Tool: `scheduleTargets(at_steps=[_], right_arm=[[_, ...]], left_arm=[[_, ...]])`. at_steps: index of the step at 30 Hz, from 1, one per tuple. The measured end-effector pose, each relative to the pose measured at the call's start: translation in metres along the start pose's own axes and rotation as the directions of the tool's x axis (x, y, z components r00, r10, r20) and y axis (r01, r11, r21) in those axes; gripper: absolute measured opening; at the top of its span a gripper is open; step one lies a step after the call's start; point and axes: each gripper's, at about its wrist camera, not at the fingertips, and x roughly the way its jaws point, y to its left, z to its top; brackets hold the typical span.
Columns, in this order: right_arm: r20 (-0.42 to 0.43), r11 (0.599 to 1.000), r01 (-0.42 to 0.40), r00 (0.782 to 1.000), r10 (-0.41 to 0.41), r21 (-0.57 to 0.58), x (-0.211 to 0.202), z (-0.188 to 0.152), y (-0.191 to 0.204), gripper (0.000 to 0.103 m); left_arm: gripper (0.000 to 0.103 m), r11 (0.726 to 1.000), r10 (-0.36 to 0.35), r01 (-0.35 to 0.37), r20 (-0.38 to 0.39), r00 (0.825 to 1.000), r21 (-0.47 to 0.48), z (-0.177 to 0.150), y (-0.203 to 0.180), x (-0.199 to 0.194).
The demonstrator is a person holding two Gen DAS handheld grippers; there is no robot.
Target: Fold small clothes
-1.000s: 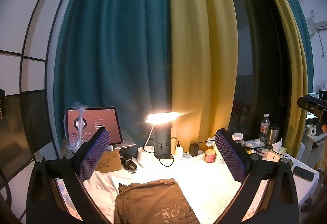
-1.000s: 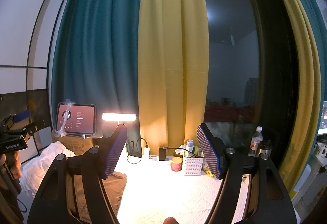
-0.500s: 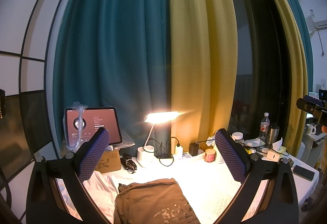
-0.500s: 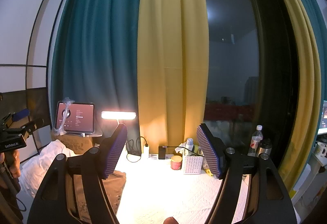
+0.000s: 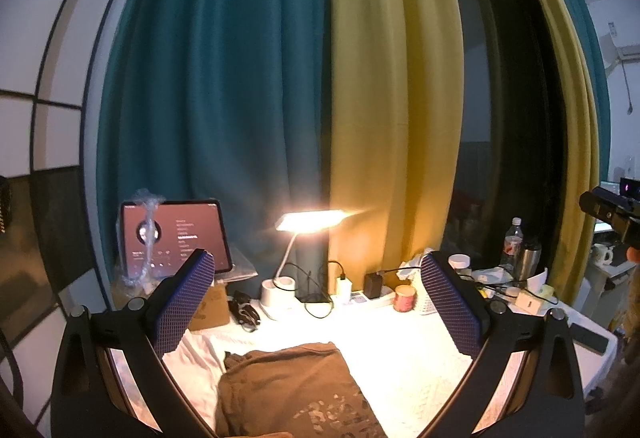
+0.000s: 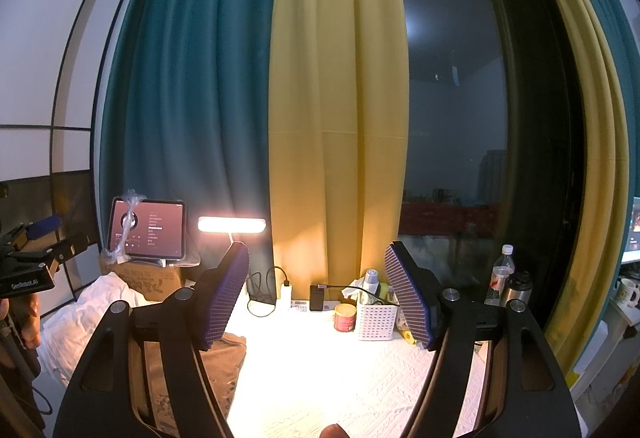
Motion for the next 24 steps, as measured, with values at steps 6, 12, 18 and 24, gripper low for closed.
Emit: scheduleTargets(at_steps=[6,12,18,24], right_arm=[[-0.001,1.000,-0.002,1.000,0.002,0.002,0.000,0.000,-0.001,0.074],[-0.039,1.000,-0.008,0.999,0.008,-0.002,0.006,-0.013,-0.001,0.074],[-0.325,0.986,-0.153,0.931,0.165,0.062,0.066,-0.116,0.010,0.074],[-0.617,0.962,-0.179,0.740,0.269,0.205,0.123,-0.248,0.013,0.074]], left_arm=[[0.102,1.000,-0.007,0.007,0.008,1.000,-0.010,0.000,0.003,-0.003],[0.102,0.998,-0.059,0.060,0.017,0.998,-0.037,-0.012,0.018,-0.001],[0.102,0.988,-0.009,-0.040,-0.309,0.951,-0.150,-0.113,0.088,0.060],[0.102,0.918,-0.068,-0.155,-0.530,0.845,-0.365,-0.215,0.152,0.125]])
